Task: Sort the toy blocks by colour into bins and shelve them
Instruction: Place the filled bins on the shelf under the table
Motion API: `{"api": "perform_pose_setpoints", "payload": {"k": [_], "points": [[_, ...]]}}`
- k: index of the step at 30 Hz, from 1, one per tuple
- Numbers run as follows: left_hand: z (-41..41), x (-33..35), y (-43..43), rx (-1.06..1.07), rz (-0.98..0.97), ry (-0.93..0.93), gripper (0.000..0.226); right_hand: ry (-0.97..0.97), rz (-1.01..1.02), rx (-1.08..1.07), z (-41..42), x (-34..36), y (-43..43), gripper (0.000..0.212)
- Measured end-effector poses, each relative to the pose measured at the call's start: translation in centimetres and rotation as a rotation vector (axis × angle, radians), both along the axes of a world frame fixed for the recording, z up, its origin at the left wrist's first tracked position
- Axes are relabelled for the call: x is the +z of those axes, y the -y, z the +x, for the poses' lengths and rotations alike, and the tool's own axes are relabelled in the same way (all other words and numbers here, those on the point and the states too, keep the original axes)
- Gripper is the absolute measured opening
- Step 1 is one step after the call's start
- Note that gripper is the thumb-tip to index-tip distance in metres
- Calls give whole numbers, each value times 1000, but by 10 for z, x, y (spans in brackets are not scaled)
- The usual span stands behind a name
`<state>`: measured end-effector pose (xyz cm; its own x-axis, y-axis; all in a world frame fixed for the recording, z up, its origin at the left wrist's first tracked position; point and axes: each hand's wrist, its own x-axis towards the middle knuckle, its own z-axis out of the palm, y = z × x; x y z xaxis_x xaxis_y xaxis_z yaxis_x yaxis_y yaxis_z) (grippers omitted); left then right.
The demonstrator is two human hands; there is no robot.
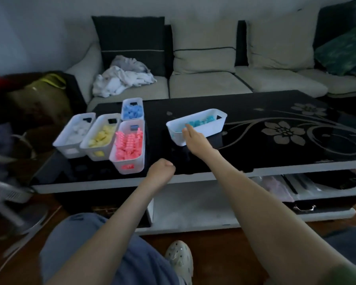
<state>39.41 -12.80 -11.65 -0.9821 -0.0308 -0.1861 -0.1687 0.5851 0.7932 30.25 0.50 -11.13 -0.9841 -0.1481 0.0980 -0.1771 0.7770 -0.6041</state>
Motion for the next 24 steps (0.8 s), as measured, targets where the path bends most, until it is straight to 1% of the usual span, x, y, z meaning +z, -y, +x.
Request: {"api": "perform_pose_setpoints", "payload": {"k": [1,4,5,6,7,8,11,13,14,16,18,19,20,21,23,24], "points": [[0,-1,2,38,89,19,16,-7,34,3,-4,-4,0,41],[-6,-1,3,148,366,102,20,-34,-112,-124,-4,-4,-3,41],[-8,-1,1,189,449,138,17,-51,-130,-155,-1,-3,-7,43],[-9,-1,0,229,519,177,11,-56,-136,-187,5,-1,-9,45],[-8,0,-1,255,584,224,10,-72,-117,-206,11,-1,-14,45],[-8,1,1,263,622,270,17,-85,-112,-221,19,1,-17,42],[-9,2,7,231,617,399,50,-86,-138,-248,45,-5,-30,27],[-7,3,11,189,577,457,69,-95,-116,-207,64,-10,-35,26],[-6,3,12,166,571,465,74,-97,-121,-167,74,-11,-36,28],[1,3,11,116,624,461,76,-108,-153,-78,95,-12,-39,31],[8,1,9,49,707,466,66,-93,-204,18,112,-10,-41,29],[14,0,8,-2,722,480,58,-77,-238,65,118,-10,-44,23],[22,0,8,-64,706,496,51,-38,-283,99,126,-9,-48,12],[31,-2,10,-123,675,512,49,7,-324,138,132,-8,-53,9],[49,-6,14,-260,617,536,49,146,-354,201,143,-6,-61,51],[60,-6,14,-335,597,548,49,224,-345,203,147,-7,-61,68]]}}
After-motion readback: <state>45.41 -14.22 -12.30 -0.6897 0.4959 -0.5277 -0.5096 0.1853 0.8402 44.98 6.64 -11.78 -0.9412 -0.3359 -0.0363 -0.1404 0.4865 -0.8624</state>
